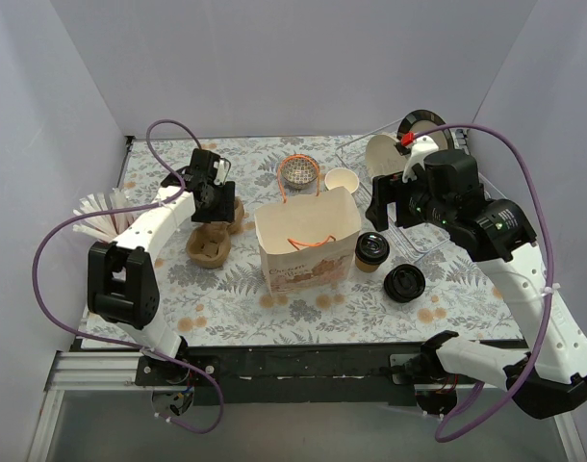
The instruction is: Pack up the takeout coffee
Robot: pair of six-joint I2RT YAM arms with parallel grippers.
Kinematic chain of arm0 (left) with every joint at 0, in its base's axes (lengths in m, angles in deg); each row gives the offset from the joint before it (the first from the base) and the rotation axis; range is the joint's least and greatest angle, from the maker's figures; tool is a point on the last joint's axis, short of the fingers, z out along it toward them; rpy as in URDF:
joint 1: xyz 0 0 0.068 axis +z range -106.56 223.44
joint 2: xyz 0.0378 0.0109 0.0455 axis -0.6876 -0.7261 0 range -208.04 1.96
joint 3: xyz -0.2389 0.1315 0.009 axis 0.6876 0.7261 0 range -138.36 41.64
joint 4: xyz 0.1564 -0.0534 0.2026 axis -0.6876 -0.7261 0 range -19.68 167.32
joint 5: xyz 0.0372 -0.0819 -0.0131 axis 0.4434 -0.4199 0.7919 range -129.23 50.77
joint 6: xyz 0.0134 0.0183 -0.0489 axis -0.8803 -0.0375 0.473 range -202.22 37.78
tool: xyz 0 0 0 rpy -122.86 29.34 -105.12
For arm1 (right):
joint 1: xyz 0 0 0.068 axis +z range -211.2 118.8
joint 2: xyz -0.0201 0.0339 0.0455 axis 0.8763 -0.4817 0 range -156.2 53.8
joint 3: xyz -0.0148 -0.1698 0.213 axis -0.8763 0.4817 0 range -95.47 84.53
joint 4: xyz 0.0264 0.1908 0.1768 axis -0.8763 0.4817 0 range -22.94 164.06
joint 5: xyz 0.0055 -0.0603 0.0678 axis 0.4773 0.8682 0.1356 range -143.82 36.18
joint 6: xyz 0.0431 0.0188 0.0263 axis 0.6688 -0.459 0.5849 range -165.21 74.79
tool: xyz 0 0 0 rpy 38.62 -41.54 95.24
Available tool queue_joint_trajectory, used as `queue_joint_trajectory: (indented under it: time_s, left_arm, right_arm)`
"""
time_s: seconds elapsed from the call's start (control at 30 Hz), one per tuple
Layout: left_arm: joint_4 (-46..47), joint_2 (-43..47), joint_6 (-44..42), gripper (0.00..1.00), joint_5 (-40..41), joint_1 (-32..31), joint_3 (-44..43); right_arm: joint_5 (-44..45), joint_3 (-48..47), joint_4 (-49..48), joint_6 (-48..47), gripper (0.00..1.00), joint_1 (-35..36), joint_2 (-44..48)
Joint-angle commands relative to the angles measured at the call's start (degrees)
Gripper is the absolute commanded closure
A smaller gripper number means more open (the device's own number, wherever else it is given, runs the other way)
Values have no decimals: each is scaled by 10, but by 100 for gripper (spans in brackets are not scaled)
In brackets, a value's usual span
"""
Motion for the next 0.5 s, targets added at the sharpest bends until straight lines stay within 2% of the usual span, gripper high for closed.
queue_joint_trajectory:
  time_s: [0.0, 0.23, 0.47]
  left_arm:
    - [19, 6, -76, 44, 23, 1, -16]
    - [17, -14, -102, 45, 21, 2, -12]
    - [19, -26, -105, 50, 36, 8, -3]
  right_arm:
    - [-6, -29, -1, -12, 10, -1, 2]
    - [-5, -29, 6, -14, 9, -1, 4]
    - [-10, -25, 6, -12, 9, -1, 4]
